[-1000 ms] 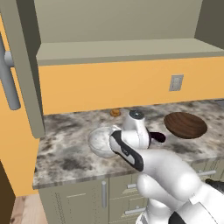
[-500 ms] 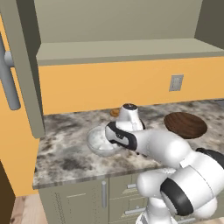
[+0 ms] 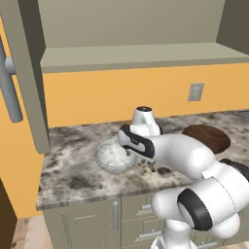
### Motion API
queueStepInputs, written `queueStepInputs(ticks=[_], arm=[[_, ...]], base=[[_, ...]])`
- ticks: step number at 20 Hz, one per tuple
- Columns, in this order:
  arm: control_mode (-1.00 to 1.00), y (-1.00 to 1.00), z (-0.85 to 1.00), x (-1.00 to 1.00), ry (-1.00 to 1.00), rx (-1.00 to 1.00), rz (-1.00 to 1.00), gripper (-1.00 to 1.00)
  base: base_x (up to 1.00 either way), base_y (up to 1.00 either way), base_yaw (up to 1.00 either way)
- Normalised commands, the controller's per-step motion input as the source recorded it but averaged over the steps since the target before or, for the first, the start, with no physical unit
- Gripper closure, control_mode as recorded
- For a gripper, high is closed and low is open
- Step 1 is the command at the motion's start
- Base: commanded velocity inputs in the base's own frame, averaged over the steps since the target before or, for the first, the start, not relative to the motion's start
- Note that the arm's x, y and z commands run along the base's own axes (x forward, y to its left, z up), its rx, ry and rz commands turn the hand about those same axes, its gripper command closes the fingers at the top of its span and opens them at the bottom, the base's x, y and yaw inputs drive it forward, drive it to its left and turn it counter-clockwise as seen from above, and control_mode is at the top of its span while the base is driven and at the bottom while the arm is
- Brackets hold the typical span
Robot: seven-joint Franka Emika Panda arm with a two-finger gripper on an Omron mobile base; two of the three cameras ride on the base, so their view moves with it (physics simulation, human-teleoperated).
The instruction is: Pick both bowls and place them on the counter. Then place the eggplant in one bowl and place the mushroom in the other bowl.
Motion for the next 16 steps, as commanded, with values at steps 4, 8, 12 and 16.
queueStepInputs(ticks=[4, 8, 12, 16], arm=[[-1.0, -0.48, 0.21, -0.38, 0.0, 0.0, 0.0, -1.0], [-1.0, -0.61, 0.09, -0.49, 0.0, 0.0, 0.0, -1.0], [-1.0, -0.57, 0.0, -0.54, 0.0, 0.0, 0.0, -1.0], [-1.0, -0.43, 0.0, -0.35, 0.0, 0.0, 0.01, -1.0]], base=[[0.0, 0.0, 0.0], [0.0, 0.0, 0.0], [0.0, 0.0, 0.0], [0.0, 0.0, 0.0]])
